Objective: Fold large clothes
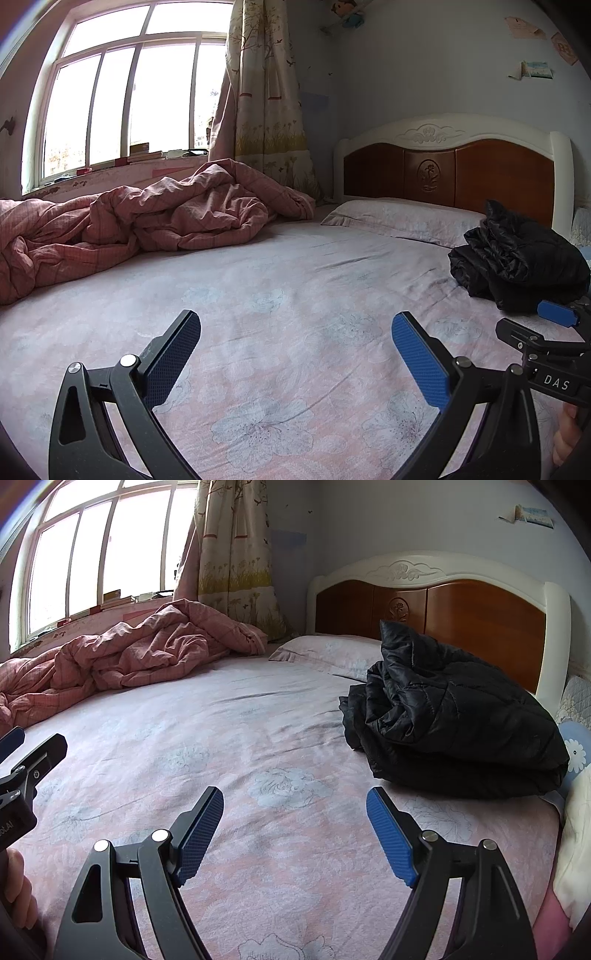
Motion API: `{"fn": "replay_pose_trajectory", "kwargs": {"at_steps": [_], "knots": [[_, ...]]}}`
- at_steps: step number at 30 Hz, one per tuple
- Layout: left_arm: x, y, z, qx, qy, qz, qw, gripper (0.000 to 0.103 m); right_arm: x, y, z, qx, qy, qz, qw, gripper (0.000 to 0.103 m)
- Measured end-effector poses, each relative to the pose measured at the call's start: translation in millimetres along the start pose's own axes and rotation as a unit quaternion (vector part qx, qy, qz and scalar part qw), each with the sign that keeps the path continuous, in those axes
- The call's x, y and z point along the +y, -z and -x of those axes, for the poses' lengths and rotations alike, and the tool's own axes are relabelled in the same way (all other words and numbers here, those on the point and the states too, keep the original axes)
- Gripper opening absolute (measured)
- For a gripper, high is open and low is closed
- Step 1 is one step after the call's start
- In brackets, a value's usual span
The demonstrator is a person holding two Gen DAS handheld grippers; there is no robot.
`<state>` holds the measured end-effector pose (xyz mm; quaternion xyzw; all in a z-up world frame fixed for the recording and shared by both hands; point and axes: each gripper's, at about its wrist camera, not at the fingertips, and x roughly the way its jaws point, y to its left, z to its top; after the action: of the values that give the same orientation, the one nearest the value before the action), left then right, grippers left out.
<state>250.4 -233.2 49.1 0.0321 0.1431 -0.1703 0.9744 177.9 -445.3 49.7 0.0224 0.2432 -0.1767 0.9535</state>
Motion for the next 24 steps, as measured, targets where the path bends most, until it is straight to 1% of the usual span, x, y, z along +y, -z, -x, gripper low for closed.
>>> {"fn": "replay_pose_trajectory", "kwargs": {"at_steps": [24], "knots": [[0.7, 2.2, -2.4, 0.004, -0.001, 0.001, 1.0, 0.103, 0.4, 1.1, -2.6, 0.004, -0.005, 0.003, 1.0, 0.082]]}}
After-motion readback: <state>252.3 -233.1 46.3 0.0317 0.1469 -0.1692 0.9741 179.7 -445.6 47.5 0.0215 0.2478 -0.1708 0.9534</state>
